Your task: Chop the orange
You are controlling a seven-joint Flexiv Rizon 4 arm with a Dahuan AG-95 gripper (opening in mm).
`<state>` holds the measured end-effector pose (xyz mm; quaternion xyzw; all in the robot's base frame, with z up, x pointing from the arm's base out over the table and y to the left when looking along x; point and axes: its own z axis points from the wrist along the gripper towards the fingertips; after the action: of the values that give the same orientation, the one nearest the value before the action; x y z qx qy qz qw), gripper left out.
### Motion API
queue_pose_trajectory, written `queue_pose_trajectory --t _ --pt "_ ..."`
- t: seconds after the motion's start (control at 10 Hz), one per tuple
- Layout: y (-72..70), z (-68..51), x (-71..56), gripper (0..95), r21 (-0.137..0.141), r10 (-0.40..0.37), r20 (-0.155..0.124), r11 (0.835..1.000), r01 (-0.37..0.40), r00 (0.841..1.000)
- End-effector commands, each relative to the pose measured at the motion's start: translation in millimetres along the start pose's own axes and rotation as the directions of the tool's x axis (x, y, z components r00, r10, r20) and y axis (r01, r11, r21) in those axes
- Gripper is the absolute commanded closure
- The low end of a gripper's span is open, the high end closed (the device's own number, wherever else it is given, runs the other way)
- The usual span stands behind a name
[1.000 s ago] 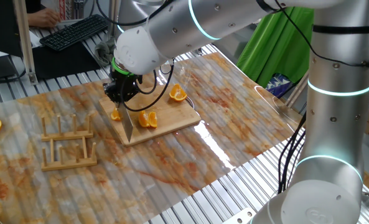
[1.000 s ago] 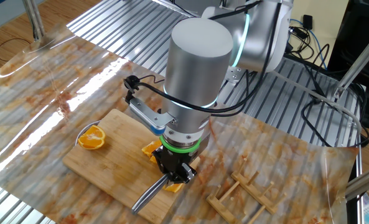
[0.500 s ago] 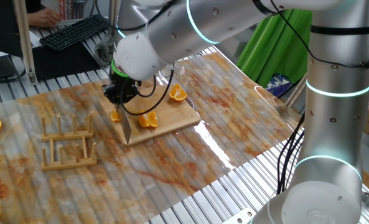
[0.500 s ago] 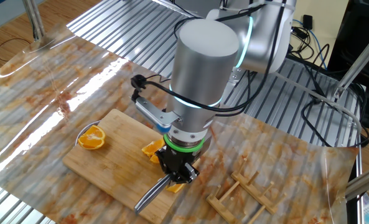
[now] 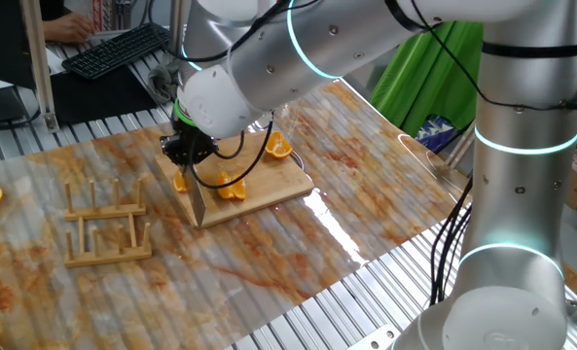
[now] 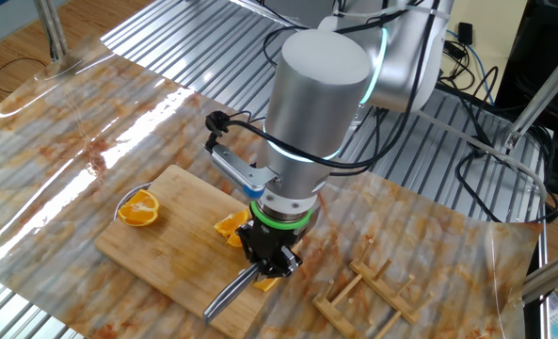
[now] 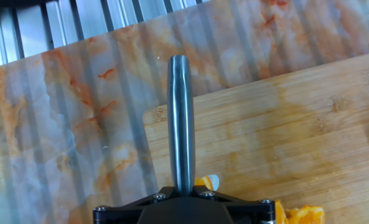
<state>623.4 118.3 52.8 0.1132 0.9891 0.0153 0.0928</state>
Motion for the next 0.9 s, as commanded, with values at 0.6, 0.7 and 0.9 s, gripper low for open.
queue_pose_trajectory --t 0.6,0.7,0.9 --pt "0.9 35.4 1.5 95.0 -0.008 0.02 0.027 1.0 -0.02 0.999" --pt "0.4 34.2 0.6 95.0 -0.015 0.024 0.019 1.0 -0.024 1.0" --pt "-0.1 33.0 0.8 95.0 -0.01 0.024 0.0 1.0 -0.024 1.0"
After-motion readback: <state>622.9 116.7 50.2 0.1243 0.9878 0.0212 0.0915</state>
